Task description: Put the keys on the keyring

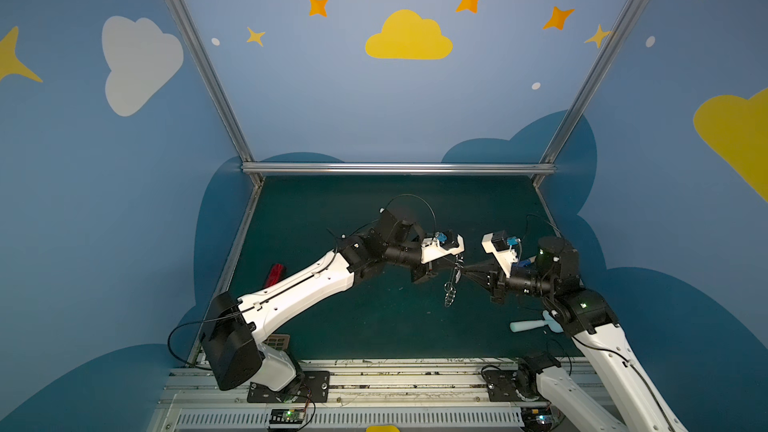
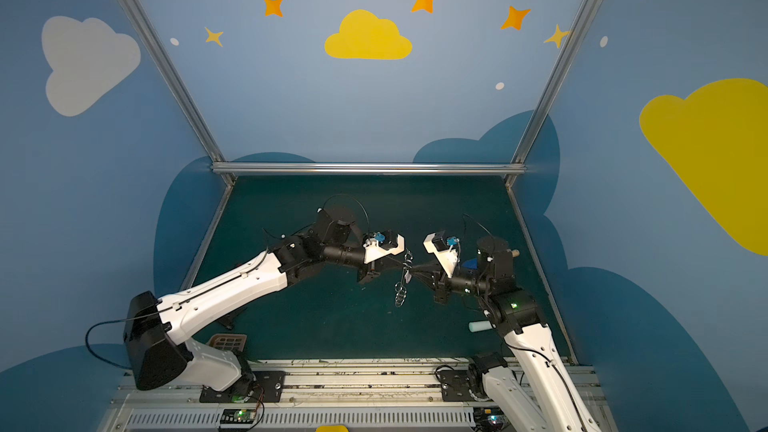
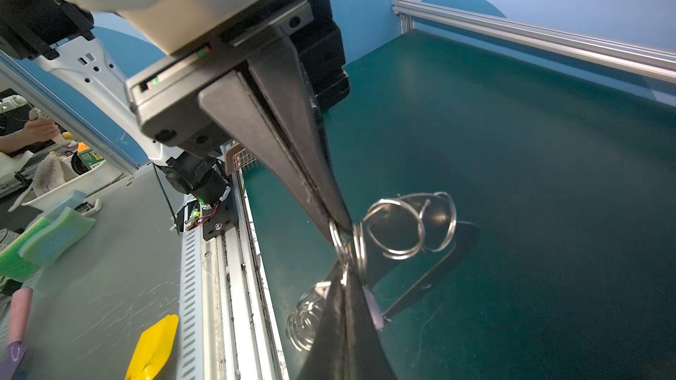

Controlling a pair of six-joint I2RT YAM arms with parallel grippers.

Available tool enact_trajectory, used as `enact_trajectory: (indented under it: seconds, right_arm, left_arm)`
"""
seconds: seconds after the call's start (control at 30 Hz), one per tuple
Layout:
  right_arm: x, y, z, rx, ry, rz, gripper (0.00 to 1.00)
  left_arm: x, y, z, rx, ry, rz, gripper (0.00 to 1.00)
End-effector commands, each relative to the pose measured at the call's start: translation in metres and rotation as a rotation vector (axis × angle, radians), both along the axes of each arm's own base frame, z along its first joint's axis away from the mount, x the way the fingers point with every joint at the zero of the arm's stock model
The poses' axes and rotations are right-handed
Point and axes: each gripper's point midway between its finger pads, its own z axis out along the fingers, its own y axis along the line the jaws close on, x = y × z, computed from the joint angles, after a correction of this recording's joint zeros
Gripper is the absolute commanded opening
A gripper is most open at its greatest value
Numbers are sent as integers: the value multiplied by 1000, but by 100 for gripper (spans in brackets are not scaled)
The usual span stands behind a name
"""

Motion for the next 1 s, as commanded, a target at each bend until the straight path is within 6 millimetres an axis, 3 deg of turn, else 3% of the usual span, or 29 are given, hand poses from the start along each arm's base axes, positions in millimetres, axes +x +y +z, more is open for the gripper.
enact_trajectory:
  seconds: [0.0, 0.57, 0.97]
  right_arm:
    - [-2, 1, -1, 11, 35, 17, 0]
    - [-3, 0, -11, -65, 47, 55, 0]
    - [1, -9, -1, -139, -54, 14, 0]
  left_arm:
    - [1, 2, 27, -83, -55, 17, 4]
    - [14, 2, 29, -133, -21, 97, 4]
    - [16, 0, 19, -110, 12, 109, 4]
